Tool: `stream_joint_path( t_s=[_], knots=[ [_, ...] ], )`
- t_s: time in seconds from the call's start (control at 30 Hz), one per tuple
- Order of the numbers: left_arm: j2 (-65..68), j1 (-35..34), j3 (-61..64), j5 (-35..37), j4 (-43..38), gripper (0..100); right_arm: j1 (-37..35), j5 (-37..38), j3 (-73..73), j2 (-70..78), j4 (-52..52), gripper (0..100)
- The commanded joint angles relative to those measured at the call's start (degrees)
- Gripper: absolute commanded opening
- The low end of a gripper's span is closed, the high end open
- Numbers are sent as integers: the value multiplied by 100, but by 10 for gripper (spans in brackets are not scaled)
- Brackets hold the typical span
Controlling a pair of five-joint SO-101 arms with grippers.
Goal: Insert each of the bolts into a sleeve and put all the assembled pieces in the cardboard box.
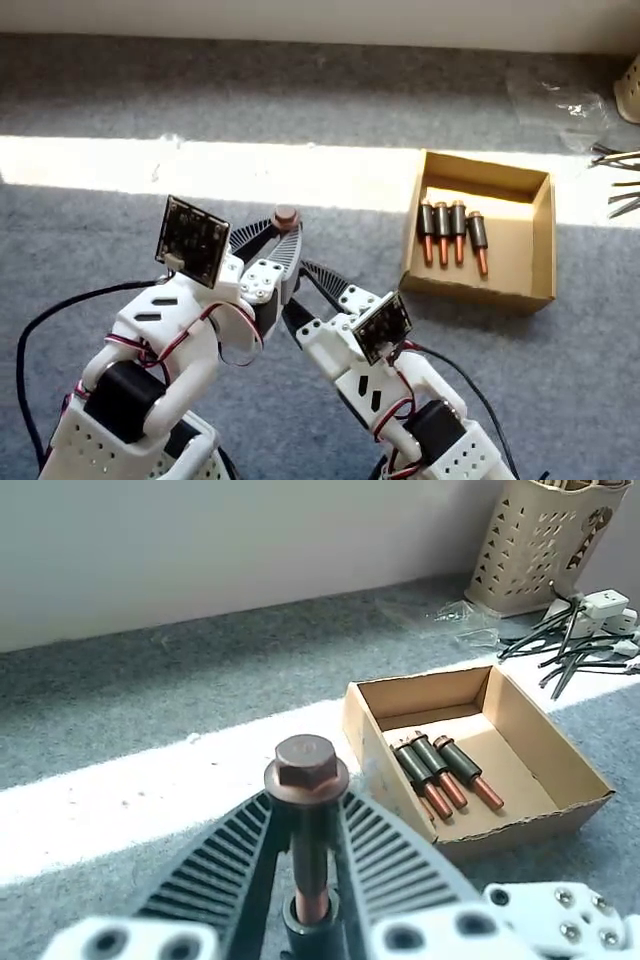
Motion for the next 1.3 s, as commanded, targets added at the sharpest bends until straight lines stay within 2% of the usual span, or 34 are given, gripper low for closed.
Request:
stream_joint_path(
  t_s=[0.0, 0.3, 0.93, 1.13, 1.27],
  knots=[
    [31, 40, -4, 62, 9, 6, -22, 53, 602, -57, -13, 5],
    [31, 31, -31, 53, 308, 6, -22, 53, 602, -57, -13, 5],
    [31, 22, -31, 53, 290, 8, -22, 53, 602, -57, -13, 5],
    [31, -391, 4, 79, 299, 130, -22, 53, 602, -57, -13, 5],
    [31, -418, 4, 88, 299, 147, -22, 53, 602, -57, -13, 5]
  ],
)
